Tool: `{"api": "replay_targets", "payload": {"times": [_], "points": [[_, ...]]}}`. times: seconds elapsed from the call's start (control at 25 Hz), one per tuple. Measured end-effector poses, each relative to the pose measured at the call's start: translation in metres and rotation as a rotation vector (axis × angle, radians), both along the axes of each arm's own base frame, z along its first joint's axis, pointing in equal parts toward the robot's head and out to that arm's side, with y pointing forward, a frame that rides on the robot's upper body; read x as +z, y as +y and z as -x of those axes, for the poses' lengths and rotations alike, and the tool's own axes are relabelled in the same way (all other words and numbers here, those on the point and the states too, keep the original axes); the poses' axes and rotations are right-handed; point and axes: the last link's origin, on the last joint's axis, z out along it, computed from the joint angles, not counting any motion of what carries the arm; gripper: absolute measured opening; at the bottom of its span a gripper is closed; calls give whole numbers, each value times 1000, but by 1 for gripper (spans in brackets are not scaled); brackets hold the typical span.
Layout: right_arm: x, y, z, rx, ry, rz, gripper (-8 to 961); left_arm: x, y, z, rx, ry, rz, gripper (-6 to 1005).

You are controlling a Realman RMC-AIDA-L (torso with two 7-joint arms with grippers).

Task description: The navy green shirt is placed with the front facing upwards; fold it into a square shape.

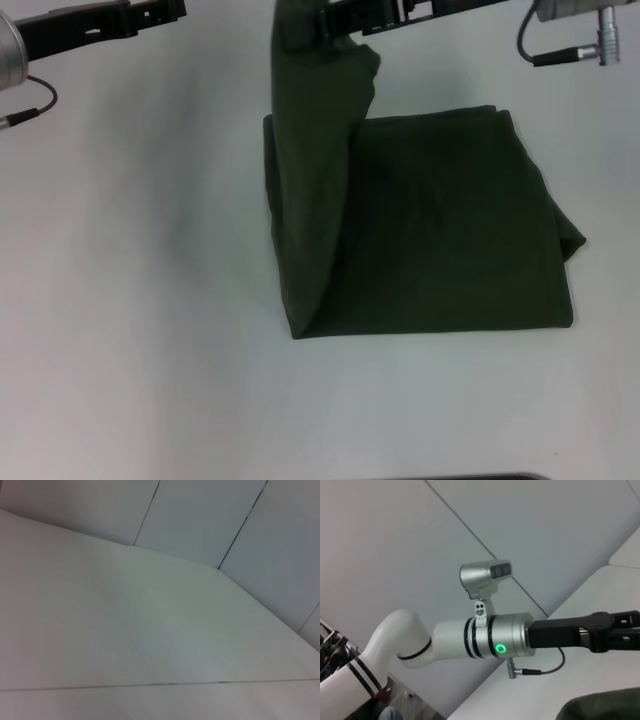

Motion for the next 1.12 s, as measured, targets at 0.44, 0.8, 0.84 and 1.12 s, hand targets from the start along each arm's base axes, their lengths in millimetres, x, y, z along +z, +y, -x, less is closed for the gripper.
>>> {"api": "replay_targets", "payload": {"times": [0.44,0.8,0.84,1.12], "points": [[-14,6,17,47,-34,-23,42,-1,1,0,3,0,-2,896],[-21,-5,-11,-17,-24,-23,42,-2,1,0,-4,4,-1,896],[-19,-8,-15,-26,-14,-22,42,-3,1,-1,-6,3,1,896],[-10,-23,-43,-73,16,-32,43,-6,1,-6,-15,-4,15,896]]}}
